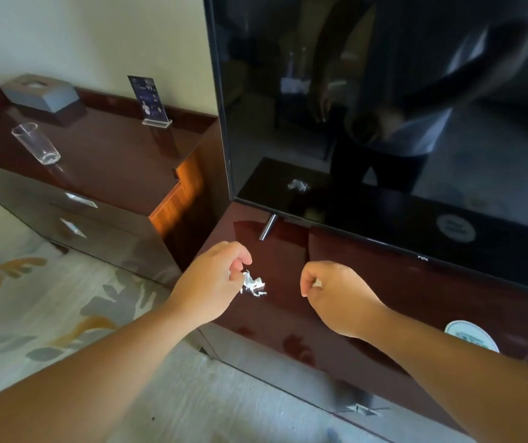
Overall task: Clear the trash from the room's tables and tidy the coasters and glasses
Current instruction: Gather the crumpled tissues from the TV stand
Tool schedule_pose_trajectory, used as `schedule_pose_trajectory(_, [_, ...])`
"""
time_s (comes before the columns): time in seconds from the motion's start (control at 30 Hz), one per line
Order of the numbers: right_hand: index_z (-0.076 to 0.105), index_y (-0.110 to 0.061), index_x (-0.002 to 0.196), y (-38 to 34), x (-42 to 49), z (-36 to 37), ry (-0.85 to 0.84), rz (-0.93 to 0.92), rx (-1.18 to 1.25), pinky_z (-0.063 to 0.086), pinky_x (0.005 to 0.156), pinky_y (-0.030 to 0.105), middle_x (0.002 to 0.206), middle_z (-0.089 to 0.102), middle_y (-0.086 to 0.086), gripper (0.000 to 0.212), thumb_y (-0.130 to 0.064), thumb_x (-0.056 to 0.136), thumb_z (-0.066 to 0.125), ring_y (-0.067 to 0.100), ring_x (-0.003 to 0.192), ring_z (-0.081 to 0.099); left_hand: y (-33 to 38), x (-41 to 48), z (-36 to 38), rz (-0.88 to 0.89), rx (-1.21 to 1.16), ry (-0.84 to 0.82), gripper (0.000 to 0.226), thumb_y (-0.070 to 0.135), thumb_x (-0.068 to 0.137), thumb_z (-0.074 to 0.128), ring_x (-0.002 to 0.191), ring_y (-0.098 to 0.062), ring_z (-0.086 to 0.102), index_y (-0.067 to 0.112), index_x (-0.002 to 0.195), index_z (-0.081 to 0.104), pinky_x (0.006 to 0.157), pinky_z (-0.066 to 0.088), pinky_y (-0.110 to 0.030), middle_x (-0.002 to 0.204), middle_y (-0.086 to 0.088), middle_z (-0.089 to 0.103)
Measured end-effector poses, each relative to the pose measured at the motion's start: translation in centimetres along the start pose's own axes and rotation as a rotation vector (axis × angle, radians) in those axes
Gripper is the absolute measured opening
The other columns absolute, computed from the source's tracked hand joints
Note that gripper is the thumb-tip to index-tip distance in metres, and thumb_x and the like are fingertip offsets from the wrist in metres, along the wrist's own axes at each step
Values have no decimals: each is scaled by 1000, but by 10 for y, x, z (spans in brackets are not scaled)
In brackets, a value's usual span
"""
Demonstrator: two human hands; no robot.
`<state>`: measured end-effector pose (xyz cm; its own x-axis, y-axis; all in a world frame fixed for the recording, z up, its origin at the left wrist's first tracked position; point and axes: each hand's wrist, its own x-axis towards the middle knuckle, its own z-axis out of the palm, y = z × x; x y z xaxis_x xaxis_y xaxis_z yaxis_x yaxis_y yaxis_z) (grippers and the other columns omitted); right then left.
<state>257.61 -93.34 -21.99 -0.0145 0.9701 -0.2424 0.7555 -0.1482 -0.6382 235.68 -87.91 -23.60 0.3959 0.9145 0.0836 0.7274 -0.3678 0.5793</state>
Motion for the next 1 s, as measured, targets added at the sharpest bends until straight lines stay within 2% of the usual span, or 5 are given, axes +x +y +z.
schedule_pose_trajectory(0.2, [57,-23,70,-10,0,13,49,6,-25,36,43,9,81,57,-11,23,-7,81,45,9,66,54,-19,0,4,20,-17,-28,24,8,90,46,81,-2,54,26,101,59,70,44,-19,93,18,52])
schedule_pose_trajectory(0.53, [58,-26,73,7,27,13,20,-14,5,37,46,8,84,57,-13,21,-11,83,47,5,69,54,-31,15,27,-48,33,-68,27,4,85,49,81,-9,57,25,99,60,71,51,-34,95,14,52])
schedule_pose_trajectory(0.8, [59,-26,74,29,53,21,-12,22,24,45,53,14,84,59,-12,21,-12,84,46,7,72,56,-45,28,54,-114,58,-87,28,6,84,49,82,-11,59,28,100,58,70,50,-33,101,13,51])
schedule_pose_trajectory(0.9, [58,-26,73,34,60,26,-11,46,23,52,56,24,83,59,-10,22,-13,84,45,8,72,57,-54,34,66,-124,45,-104,28,7,85,50,80,-13,60,27,102,58,70,50,-36,104,12,50])
schedule_pose_trajectory(1.0, [59,-27,73,38,67,30,4,93,22,50,48,22,81,60,-11,22,-14,84,45,8,66,58,-66,41,79,-132,59,-147,27,12,86,51,68,-11,57,30,106,54,61,47,-31,108,12,46])
